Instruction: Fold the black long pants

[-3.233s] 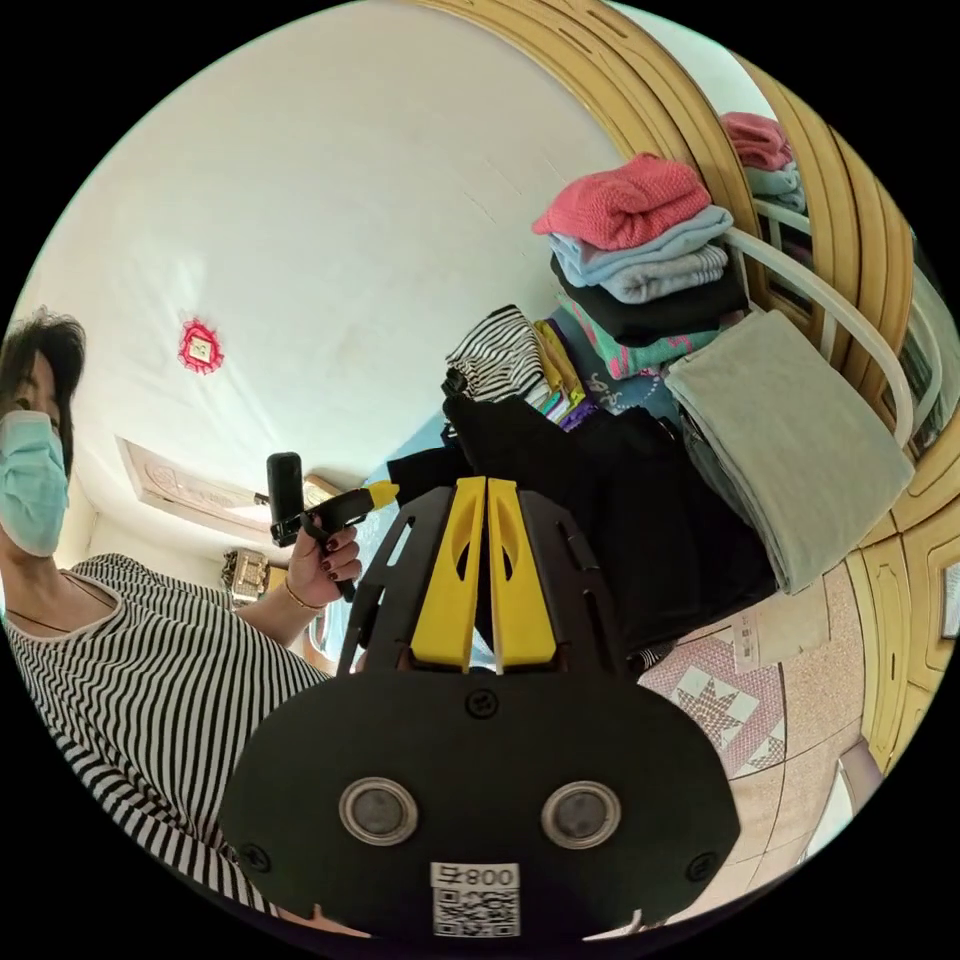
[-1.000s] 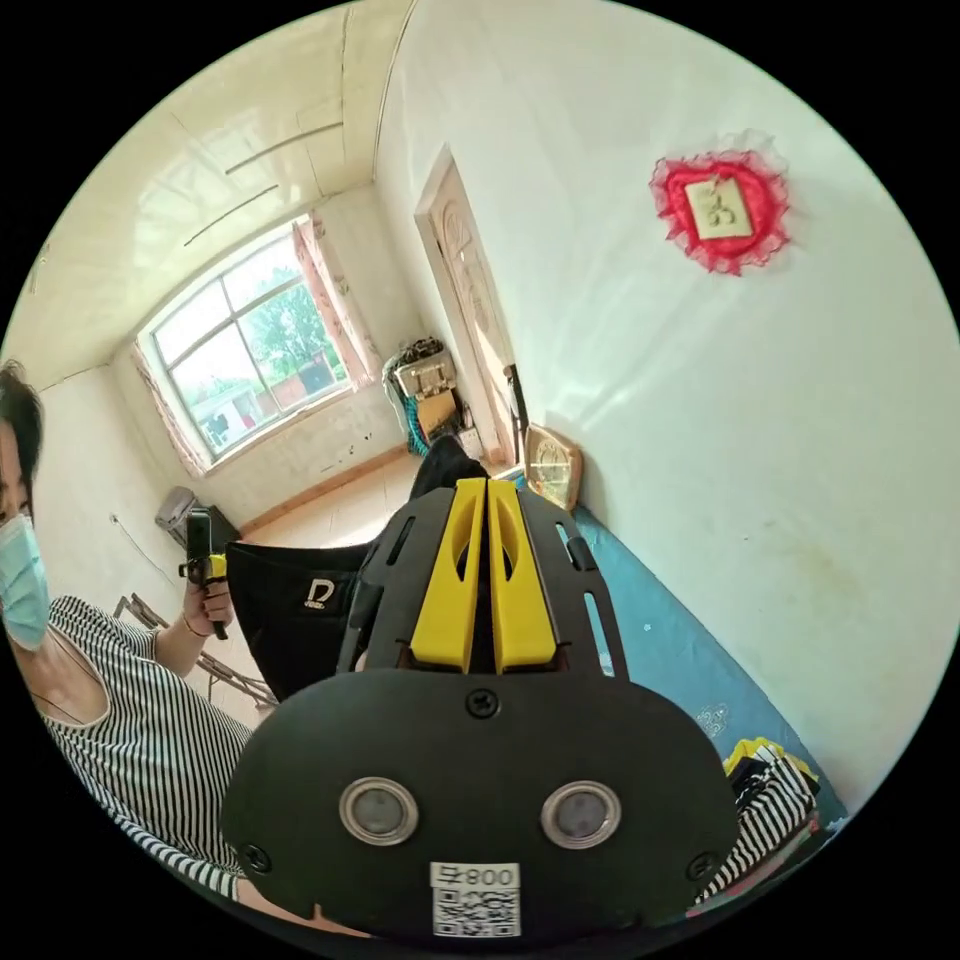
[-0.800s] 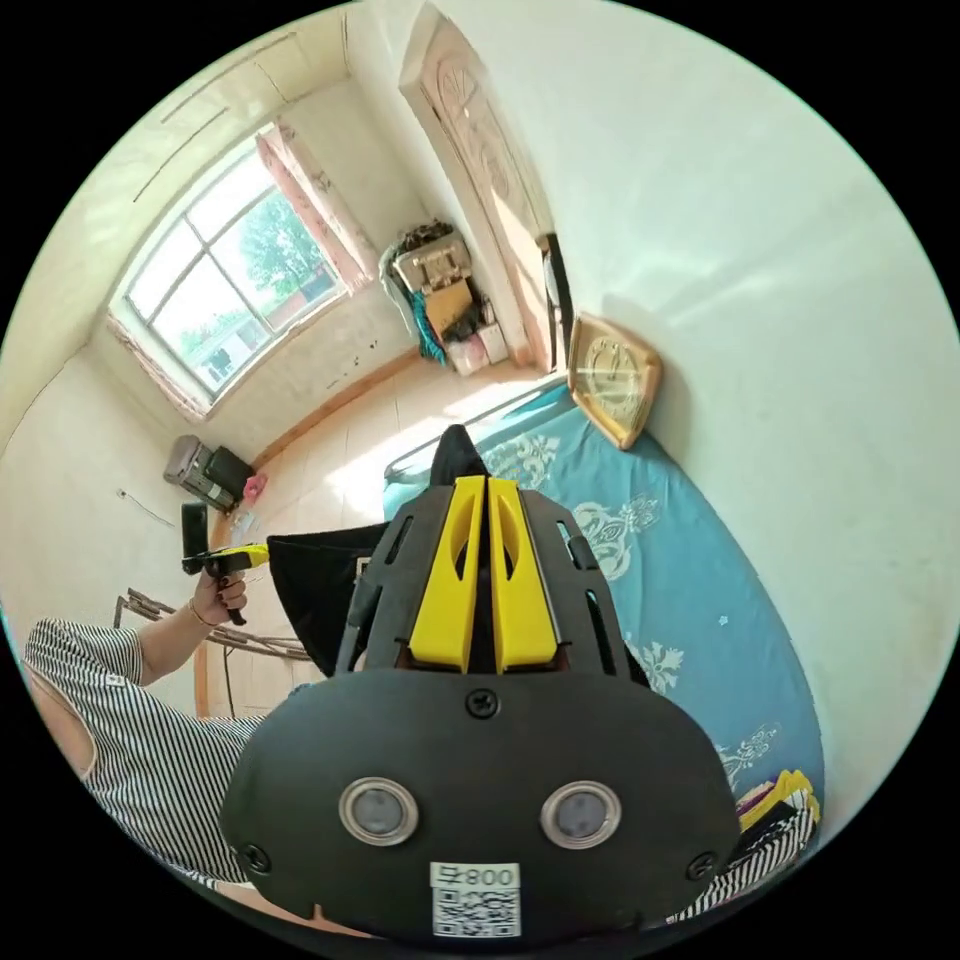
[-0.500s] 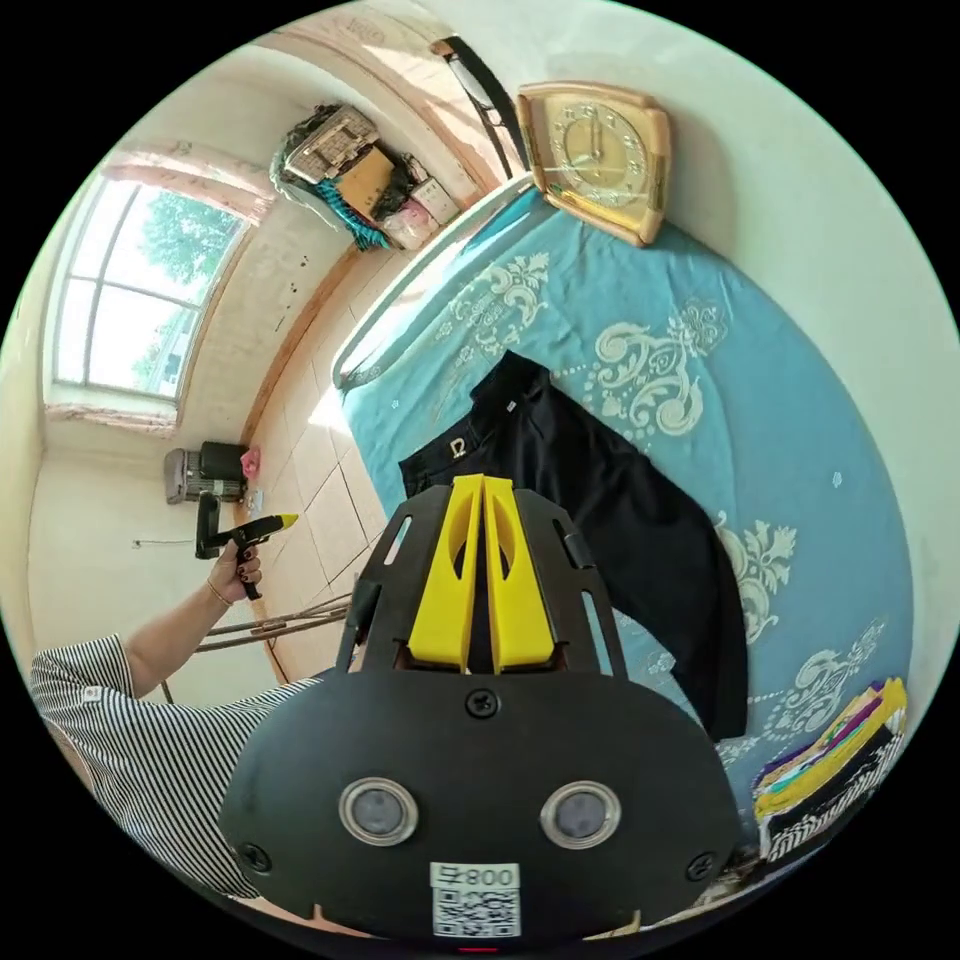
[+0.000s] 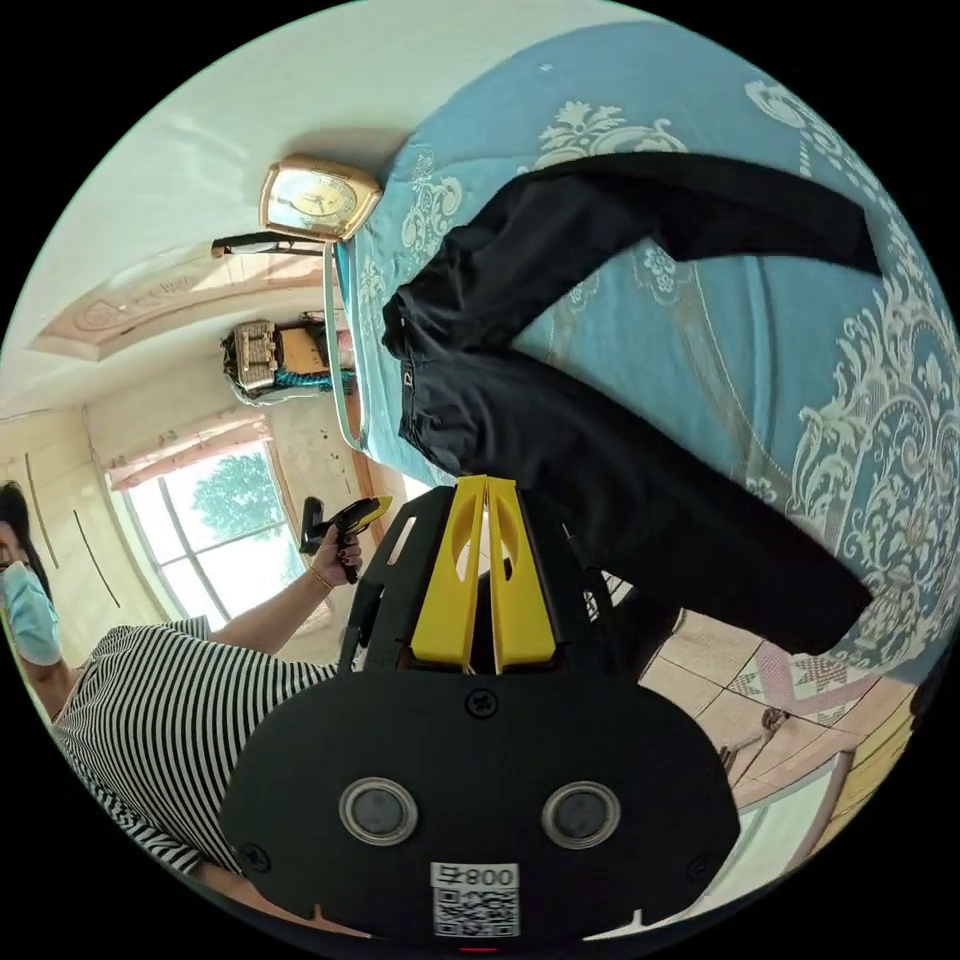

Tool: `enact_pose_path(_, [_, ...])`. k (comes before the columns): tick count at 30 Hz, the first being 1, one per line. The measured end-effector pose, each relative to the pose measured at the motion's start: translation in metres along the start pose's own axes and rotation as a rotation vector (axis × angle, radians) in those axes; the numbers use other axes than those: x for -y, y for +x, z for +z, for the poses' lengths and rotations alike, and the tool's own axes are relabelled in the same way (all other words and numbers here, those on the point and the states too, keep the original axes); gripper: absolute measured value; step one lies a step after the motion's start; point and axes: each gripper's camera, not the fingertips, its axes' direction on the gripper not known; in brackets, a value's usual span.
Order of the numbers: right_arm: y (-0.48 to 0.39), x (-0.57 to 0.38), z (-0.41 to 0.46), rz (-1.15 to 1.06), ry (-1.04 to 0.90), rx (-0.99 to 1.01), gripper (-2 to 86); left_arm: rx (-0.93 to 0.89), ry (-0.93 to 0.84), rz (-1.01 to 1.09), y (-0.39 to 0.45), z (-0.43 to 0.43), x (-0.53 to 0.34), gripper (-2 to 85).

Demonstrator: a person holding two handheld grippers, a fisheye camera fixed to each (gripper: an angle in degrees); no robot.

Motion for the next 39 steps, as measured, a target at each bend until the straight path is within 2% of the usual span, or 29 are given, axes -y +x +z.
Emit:
enact_pose_path(4, [0.078,-0.074,-0.035,0.082,0.020,0.050,0.0,0.044,-0.010,-0.003,-0.016,0.007,0.040,0.9])
enact_pose_path(13, [0.178,-0.206,-0.128,0.099,0.097,0.092,0.0,0.045,0.015,-0.007,-0.054,0.029,0.106,5.5])
enact_pose_path(17, [0.196,-0.251,-0.162,0.060,0.125,0.109,0.0,-0.003,0.061,-0.011,-0.073,0.036,0.139,8.6])
enact_pose_path(22, [0.211,-0.315,-0.206,-0.027,0.156,0.129,0.0,0.029,0.162,-0.012,-0.092,0.037,0.176,9.5])
enact_pose_path(30, [0.230,-0.413,-0.265,-0.129,0.196,0.164,0.0,0.085,0.213,0.021,-0.118,0.055,0.215,6.5])
enact_pose_path(39, [0.230,-0.560,-0.349,-0.182,0.297,0.169,0.2,-0.149,0.307,0.002,-0.163,0.070,0.221,5.2])
